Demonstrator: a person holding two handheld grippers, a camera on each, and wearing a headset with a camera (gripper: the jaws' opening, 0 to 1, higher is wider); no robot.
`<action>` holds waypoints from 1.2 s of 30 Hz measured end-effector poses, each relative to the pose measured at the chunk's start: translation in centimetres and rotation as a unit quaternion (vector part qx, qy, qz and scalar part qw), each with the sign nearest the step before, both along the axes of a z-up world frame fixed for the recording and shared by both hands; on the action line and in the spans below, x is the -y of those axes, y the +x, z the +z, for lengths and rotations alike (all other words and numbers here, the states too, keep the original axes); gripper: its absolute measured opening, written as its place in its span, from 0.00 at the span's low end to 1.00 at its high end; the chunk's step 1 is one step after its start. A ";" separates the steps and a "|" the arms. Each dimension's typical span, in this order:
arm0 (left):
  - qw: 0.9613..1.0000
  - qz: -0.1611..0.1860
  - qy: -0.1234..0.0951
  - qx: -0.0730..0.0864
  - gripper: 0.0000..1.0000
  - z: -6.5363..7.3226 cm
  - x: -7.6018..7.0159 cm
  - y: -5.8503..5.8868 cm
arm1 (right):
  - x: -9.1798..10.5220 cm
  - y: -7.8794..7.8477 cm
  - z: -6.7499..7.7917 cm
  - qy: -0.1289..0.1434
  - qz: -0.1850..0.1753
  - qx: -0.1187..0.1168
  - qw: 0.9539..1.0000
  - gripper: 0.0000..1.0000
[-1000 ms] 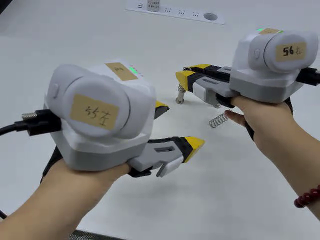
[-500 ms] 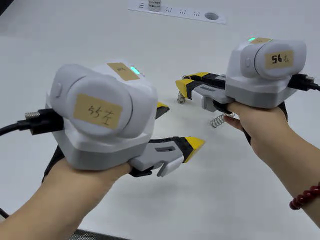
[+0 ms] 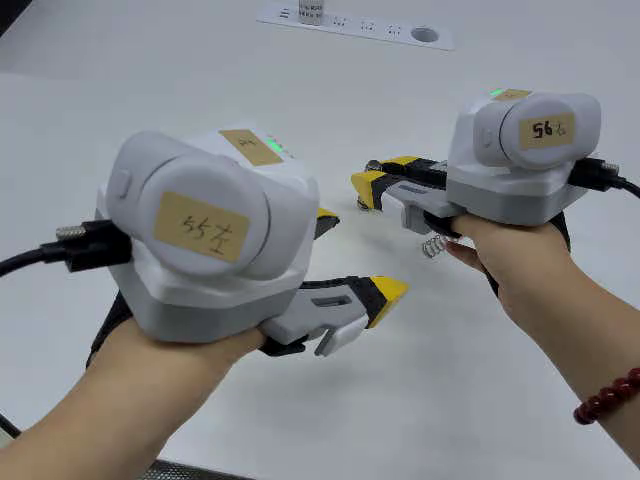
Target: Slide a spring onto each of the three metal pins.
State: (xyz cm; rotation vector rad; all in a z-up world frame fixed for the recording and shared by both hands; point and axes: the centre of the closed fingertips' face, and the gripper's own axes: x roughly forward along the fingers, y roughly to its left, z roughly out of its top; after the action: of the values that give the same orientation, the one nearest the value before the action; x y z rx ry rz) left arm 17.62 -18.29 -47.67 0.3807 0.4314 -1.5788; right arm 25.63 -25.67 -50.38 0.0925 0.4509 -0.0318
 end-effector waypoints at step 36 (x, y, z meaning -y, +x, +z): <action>0.999 -0.018 -0.017 0.032 0.47 0.6 1.8 -0.9 | 0.9 -9.1 6.6 0.004 -0.034 0.047 0.998 0.39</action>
State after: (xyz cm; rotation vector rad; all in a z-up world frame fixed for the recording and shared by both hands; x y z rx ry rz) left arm 16.77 -20.06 -47.03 0.4141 0.3498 -1.6033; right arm 16.55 -26.53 -43.81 0.1166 0.3538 -0.0923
